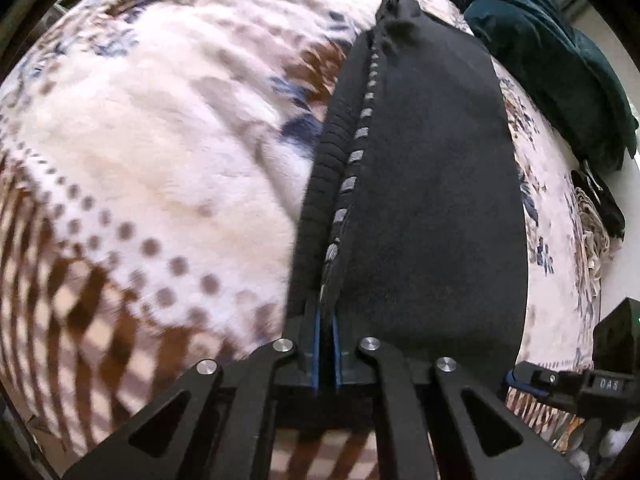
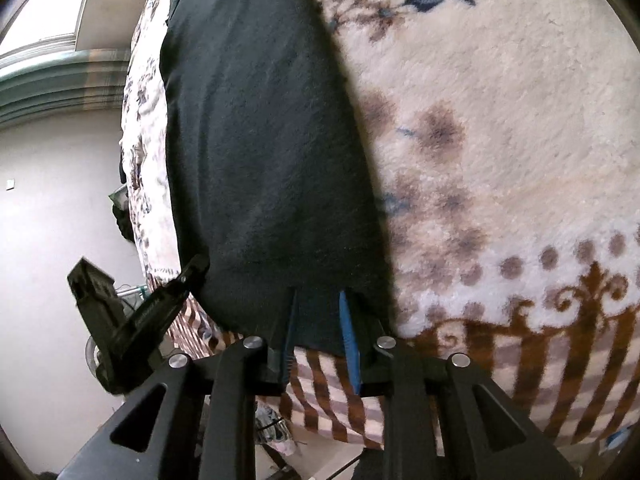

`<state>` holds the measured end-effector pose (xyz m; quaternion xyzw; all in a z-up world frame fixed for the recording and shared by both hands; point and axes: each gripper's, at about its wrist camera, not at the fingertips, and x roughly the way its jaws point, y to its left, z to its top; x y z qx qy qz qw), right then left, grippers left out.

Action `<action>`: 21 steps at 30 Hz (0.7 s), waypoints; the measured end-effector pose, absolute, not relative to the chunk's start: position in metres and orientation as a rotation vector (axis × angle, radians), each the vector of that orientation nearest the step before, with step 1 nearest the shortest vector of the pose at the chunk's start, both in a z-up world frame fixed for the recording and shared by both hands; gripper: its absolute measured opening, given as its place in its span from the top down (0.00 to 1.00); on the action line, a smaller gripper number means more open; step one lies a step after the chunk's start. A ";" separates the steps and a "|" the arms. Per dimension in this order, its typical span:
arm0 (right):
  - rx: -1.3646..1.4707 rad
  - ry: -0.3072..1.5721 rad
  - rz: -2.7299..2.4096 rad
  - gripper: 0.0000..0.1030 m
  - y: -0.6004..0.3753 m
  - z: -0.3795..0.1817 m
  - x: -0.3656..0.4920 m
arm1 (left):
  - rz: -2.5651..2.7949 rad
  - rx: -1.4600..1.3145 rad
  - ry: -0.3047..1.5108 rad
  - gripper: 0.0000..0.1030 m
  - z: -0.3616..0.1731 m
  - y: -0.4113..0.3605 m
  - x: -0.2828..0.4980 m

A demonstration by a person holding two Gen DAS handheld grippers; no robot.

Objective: Fold small clothes
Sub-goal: 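Smooth the folded strip with the left tool while the right tool holds its end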

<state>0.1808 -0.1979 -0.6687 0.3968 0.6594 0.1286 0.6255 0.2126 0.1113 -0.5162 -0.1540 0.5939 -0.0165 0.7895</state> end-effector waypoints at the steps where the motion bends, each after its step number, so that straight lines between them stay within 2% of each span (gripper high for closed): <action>1: 0.912 1.513 0.296 0.78 -0.196 -0.669 0.181 | -0.038 -0.340 1.273 0.97 -0.513 0.113 0.212; 5: 0.918 1.515 0.302 0.78 -0.194 -0.669 0.181 | -0.026 -0.412 1.276 0.97 -0.511 0.123 0.215; 11: 0.912 1.534 0.289 0.78 -0.201 -0.672 0.184 | -0.005 -0.428 1.373 0.96 -0.541 0.137 0.218; 14: 0.913 1.546 0.290 0.77 -0.204 -0.672 0.187 | -0.051 -0.458 1.382 0.93 -0.539 0.136 0.216; 15: 0.908 1.554 0.291 0.75 -0.204 -0.674 0.187 | -0.053 -0.465 1.394 0.93 -0.542 0.133 0.215; 16: 0.910 1.565 0.296 0.67 -0.203 -0.677 0.188 | -0.051 -0.472 1.400 0.93 -0.544 0.134 0.212; 21: 0.944 1.606 0.293 0.66 -0.195 -0.689 0.190 | -0.047 -0.432 1.415 0.92 -0.538 0.135 0.196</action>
